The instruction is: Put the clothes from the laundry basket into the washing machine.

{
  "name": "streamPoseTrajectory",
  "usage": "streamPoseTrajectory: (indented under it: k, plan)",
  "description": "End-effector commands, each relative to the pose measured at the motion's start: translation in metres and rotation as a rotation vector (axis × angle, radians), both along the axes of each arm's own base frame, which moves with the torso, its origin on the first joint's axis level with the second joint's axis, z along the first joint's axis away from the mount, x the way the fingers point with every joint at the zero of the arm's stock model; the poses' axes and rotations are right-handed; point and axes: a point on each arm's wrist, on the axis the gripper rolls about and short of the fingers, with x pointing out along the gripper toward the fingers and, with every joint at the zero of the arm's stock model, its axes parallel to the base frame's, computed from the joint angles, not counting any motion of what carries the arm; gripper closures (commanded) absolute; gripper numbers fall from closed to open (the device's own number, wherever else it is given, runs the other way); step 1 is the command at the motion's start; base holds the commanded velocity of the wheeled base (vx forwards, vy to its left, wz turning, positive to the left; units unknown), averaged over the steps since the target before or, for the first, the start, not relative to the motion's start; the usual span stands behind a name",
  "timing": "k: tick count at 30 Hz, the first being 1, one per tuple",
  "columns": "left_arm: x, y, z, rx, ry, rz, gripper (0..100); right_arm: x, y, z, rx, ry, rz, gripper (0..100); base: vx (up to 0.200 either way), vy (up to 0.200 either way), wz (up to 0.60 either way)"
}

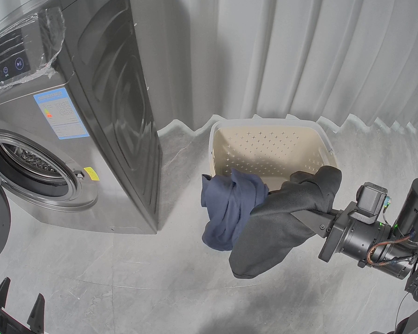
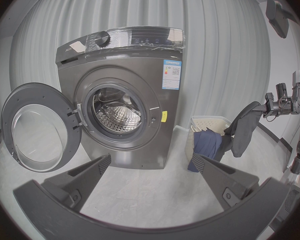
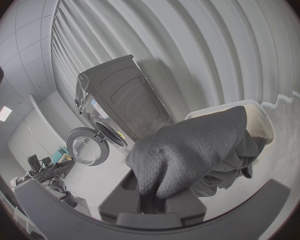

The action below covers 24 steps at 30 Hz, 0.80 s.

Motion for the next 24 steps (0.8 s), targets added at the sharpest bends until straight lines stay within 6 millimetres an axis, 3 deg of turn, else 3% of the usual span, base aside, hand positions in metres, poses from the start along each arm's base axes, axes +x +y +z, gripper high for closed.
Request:
streamPoseTrajectory:
  k: [1,9,21,24]
  plan:
    - [0.0001,0.0,-0.0042,0.0,0.0,0.001,0,0.0008,0.0007,-0.0005,0.0,0.003,0.001,100,0.0,0.2,0.0]
    - [0.0001,0.0,-0.0044,0.0,0.002,0.001,0,0.002,0.0008,-0.0011,-0.002,0.005,-0.006,100,0.0,0.2,0.0]
    - [0.0001,0.0,-0.0044,0.0,0.002,0.001,0,0.0025,0.0012,-0.0032,-0.009,0.012,-0.006,100,0.0,0.0,0.0]
    - [0.0001,0.0,-0.0042,0.0,0.0,0.001,0,0.0024,0.0012,-0.0032,-0.009,0.012,-0.004,100,-0.2,0.0,0.0]
